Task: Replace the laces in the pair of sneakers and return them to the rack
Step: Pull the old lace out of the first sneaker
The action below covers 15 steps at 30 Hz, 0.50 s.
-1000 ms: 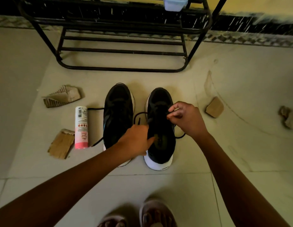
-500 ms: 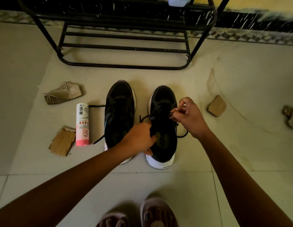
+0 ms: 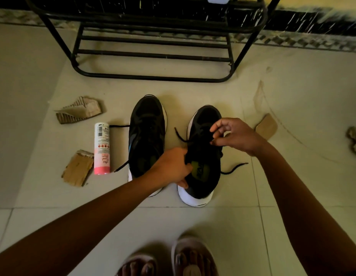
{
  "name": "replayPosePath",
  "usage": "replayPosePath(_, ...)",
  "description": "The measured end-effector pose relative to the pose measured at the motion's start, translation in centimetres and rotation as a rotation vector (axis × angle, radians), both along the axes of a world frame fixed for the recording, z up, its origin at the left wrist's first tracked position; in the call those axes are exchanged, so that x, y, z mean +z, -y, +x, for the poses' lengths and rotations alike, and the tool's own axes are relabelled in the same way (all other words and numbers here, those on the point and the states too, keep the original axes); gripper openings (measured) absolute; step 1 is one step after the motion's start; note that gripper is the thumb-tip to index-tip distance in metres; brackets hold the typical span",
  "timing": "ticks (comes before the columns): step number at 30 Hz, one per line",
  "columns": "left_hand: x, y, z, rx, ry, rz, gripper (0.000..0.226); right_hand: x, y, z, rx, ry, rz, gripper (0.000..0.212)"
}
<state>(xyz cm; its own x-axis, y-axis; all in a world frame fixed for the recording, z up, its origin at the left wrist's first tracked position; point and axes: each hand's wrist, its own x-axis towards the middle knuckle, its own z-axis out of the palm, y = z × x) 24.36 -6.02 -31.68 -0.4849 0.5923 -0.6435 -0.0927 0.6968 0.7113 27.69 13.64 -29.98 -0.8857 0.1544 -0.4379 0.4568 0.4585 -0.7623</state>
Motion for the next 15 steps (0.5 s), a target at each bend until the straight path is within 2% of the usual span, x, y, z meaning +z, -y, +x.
replayPosePath(3, -0.1, 0.0, -0.1, -0.001, -0.008, -0.013, 0.042, 0.9, -1.1, 0.1, 0.079, -0.002, 0.157, 0.026)
replayPosePath(5, 0.0, 0.0, -0.1, 0.006, -0.013, -0.013, 0.043, 0.8, -1.6, 0.2, 0.046, -0.012, 0.383, 0.024)
replayPosePath(7, 0.0, 0.0, -0.1, 0.002, -0.022, -0.011, 0.044, 0.1, -2.0, 0.6, -0.104, -0.090, 0.631, 0.020)
replayPosePath(9, -0.1, 0.0, 0.0, 0.003, -0.030, -0.006, 0.043, -0.9, -2.1, 1.3, -0.283, -0.197, 0.756, 0.017)
replayPosePath(10, -0.1, 0.0, 0.0, 0.006, -0.029, -0.004, 0.042, -1.4, -2.2, 1.7, -0.370, -0.237, 0.695, 0.014)
replayPosePath(11, -0.1, 0.0, 0.0, 0.005, -0.029, -0.005, 0.042, -1.7, -2.4, 1.9, -0.494, -0.271, 0.501, 0.010)
replayPosePath(13, -0.2, 0.0, 0.0, 0.004, -0.033, -0.010, 0.041, -1.4, -2.3, 1.8, -0.779, -0.210, -0.095, 0.008)
replayPosePath(14, -0.2, 0.0, -0.1, 0.004, -0.036, -0.012, 0.040, -1.0, -2.2, 1.9, -0.903, -0.104, -0.388, 0.016)
replayPosePath(15, -0.2, 0.0, 0.0, 0.005, -0.037, -0.011, 0.039, -1.0, -2.3, 2.0, -0.982, -0.012, -0.598, 0.023)
